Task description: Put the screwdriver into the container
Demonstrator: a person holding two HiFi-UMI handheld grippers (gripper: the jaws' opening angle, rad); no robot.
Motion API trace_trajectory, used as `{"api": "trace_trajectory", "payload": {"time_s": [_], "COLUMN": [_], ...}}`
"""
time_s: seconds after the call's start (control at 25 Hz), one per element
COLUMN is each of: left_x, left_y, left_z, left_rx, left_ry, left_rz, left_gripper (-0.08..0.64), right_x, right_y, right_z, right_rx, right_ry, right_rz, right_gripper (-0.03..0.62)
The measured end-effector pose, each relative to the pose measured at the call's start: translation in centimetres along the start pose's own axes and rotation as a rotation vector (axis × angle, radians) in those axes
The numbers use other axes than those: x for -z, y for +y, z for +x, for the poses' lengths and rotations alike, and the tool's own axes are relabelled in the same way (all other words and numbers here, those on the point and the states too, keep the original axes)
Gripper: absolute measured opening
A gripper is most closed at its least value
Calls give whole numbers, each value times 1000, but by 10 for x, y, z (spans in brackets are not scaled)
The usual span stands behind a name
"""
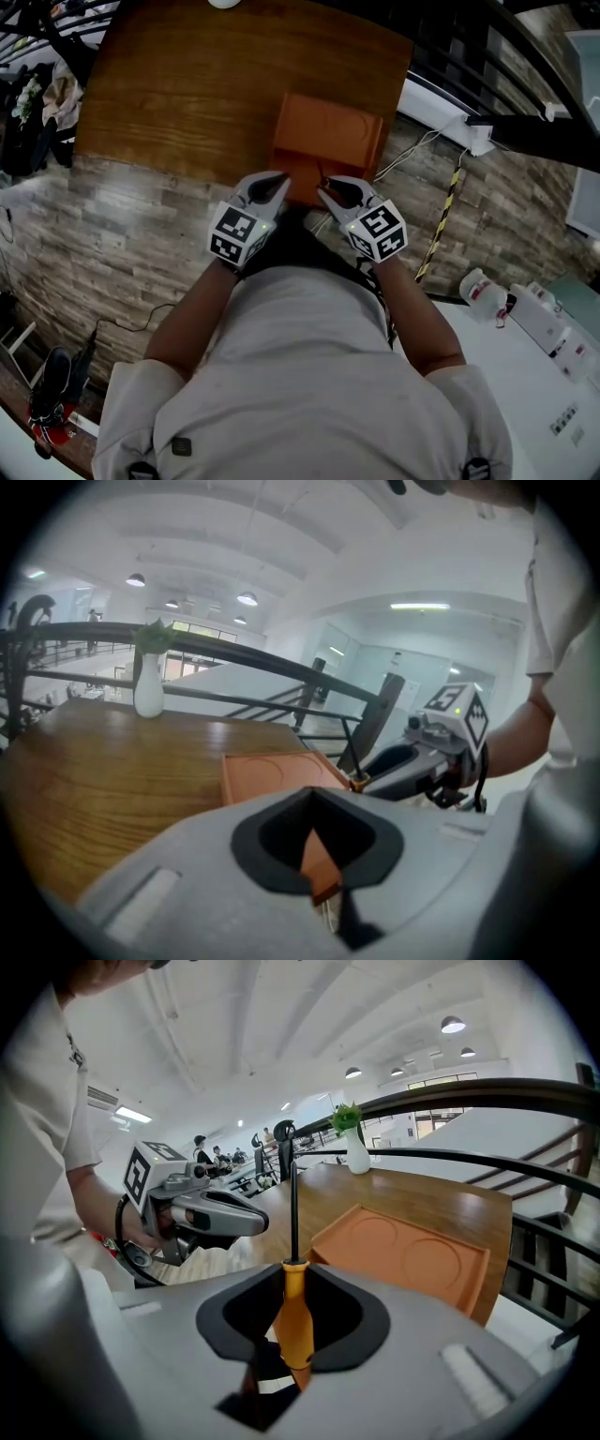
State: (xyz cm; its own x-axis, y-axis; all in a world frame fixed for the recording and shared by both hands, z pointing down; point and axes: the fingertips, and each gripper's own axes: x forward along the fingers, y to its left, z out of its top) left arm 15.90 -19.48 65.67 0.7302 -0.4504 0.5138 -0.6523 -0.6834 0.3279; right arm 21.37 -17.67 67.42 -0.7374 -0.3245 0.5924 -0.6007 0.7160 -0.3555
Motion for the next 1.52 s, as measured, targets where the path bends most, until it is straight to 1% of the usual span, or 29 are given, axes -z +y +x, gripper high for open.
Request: {"api": "trace_trajectory", "payload": {"time_s": [0.24,0.64,0.92,1.12,1.32,1.52], "left_x": [18,33,39,44,46,48], "left_y": [9,22,24,24,25,31], "left_z": [12,22,28,31,35,35], "left_rx": [-7,-9,-2,8,16,19], "left_ry": [24,65,75,86,92,101], "left_rz": [-28,-21,-45,-57,-68,-76], "left_gripper": [3,3,3,3,3,3], "right_x": [19,47,71,77,86,90], "right_y": [-9,-22,-33,-38,-45,-43], "right_z": [17,45,60,69,75,84], "right_rx": [29,67,100,121,130,133], "right_ry": [66,176,313,351,382,410], "right_rz": [-44,-101,-136,-163,-165,-176], "right_gripper": [83,83,83,83,83,83]}}
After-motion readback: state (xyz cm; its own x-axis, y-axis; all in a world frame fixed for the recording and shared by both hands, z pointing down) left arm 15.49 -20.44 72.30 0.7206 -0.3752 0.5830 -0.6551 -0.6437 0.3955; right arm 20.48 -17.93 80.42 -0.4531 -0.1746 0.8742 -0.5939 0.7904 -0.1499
